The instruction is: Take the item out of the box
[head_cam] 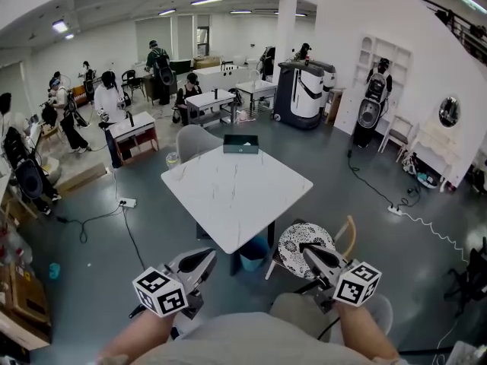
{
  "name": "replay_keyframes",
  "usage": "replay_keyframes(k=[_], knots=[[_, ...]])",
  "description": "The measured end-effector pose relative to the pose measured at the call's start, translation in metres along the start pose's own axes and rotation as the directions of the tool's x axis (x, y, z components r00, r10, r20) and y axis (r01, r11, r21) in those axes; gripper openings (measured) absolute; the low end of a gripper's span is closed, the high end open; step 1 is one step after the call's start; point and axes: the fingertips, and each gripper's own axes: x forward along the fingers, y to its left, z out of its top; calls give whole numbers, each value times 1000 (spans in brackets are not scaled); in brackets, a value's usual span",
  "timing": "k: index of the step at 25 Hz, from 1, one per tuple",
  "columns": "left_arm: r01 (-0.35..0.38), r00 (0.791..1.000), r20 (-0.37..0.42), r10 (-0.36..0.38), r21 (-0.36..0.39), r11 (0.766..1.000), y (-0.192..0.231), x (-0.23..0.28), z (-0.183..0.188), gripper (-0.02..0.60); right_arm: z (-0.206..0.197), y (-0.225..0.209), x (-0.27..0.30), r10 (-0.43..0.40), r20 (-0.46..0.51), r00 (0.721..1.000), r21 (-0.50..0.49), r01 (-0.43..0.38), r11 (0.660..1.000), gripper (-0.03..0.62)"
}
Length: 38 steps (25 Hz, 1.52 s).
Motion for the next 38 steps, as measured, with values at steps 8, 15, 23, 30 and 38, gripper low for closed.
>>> replay_keyframes(k=[8, 15, 23, 30, 38], knots=[[18, 1000, -15, -18, 3, 1000, -12, 14, -2, 0, -1, -14, -14, -5, 1, 1000, 14, 5, 1000, 9], [39, 999, -19, -39, -5, 999, -5, 19, -8, 0, -5, -18, -6, -24, -2, 1000, 15, 24, 1000, 9], [80, 997, -11, -80, -27, 996, 37, 34, -3, 0, -3, -30, 24, -76, -27, 997, 7, 76, 997, 9], [147, 989, -26, -148, -34, 989, 91, 62, 4, 0, 0, -55, 73, -135, -7, 991, 15, 135, 991, 9], [185, 981, -54, -185, -14, 983, 168, 89, 25, 0, 13, -75, 150, -156, 0, 988, 38, 156, 987, 9]])
